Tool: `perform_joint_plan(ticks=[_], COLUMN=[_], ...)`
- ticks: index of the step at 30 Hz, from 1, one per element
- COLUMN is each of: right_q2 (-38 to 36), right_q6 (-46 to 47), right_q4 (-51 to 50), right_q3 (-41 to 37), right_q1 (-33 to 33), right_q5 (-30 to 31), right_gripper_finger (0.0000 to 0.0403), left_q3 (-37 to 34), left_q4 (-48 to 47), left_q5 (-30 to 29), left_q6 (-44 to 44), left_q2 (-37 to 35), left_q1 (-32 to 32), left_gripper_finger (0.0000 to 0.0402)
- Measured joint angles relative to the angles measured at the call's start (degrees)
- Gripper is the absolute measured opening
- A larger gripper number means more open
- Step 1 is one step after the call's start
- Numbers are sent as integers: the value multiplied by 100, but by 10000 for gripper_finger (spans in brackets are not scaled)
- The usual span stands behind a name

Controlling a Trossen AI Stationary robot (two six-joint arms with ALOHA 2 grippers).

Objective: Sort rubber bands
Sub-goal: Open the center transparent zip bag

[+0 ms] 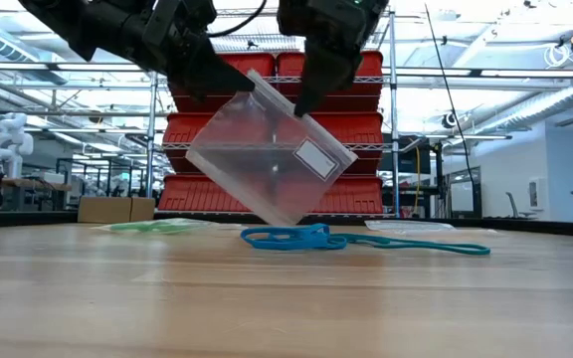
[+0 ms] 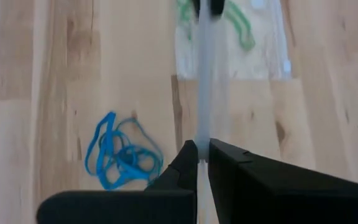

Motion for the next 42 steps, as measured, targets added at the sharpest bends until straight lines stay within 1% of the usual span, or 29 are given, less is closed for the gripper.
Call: perform_joint_plan(ticks=[14, 23, 33, 37, 40, 42], right_q2=[0, 0, -12, -13, -13, -13], right_q6=[275, 334, 754, 887, 954, 992], right_q4=[-862, -1174, -1744, -1744, -2133, -2084], right_q3=[-2, -4, 10, 9, -46, 22], right_q1=[120, 152, 264, 308, 370, 393], right_q5=[-2, -5, 21, 12, -71, -81], right_gripper_finger=[0, 0, 1, 23, 55, 80], left_q3=[0, 0, 0, 0, 0, 0], left_q4=[9, 2, 31, 29, 51, 36], left_q5=[2, 2, 24, -29, -159, -205], left_q6=[4, 2, 41, 77, 148, 148], left_q2=[-38, -38, -36, -36, -52, -51], left_q1=[2, 2, 2, 0, 7, 13], left_gripper_finger=[0, 0, 0, 0, 0, 0])
